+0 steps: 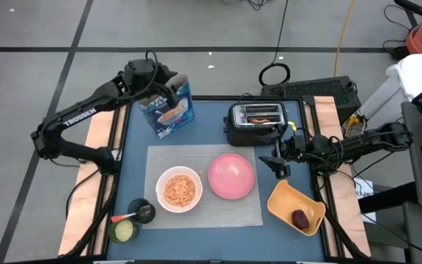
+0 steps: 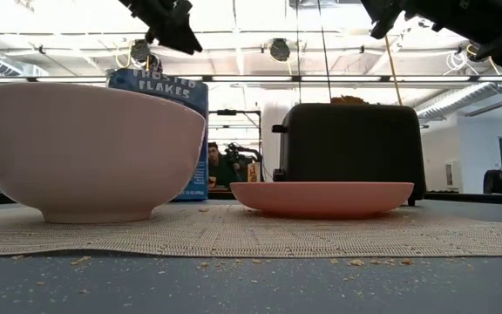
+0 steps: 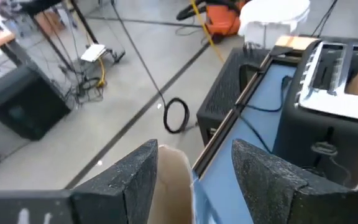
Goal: Arrange a breakfast setting
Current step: Put the toasted bread on the pink plate
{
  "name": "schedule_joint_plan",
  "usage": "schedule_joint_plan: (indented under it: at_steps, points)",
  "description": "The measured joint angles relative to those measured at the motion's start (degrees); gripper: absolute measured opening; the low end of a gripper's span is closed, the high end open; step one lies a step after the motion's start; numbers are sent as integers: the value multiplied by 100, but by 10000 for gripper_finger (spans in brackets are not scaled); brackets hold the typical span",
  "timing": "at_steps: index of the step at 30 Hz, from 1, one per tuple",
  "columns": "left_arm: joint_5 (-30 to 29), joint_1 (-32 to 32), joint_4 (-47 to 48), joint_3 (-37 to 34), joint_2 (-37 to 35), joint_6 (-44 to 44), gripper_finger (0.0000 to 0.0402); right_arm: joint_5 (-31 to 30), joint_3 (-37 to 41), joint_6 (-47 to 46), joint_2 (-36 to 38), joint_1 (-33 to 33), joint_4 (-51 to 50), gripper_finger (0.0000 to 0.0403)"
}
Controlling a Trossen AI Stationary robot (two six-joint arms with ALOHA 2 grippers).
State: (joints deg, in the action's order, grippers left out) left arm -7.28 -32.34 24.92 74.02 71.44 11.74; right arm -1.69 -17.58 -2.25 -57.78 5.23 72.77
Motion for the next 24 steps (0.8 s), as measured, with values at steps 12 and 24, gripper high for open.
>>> schedule_joint_plan:
  at_steps: [12,24]
  points:
    - [14,1124,228,-2,-809,-373,212,-2,2,-6,2,0,-86,304]
    - [-21,2854,39,-686,-1039,-1090,212,-13,2,-8,2,0,-157,304]
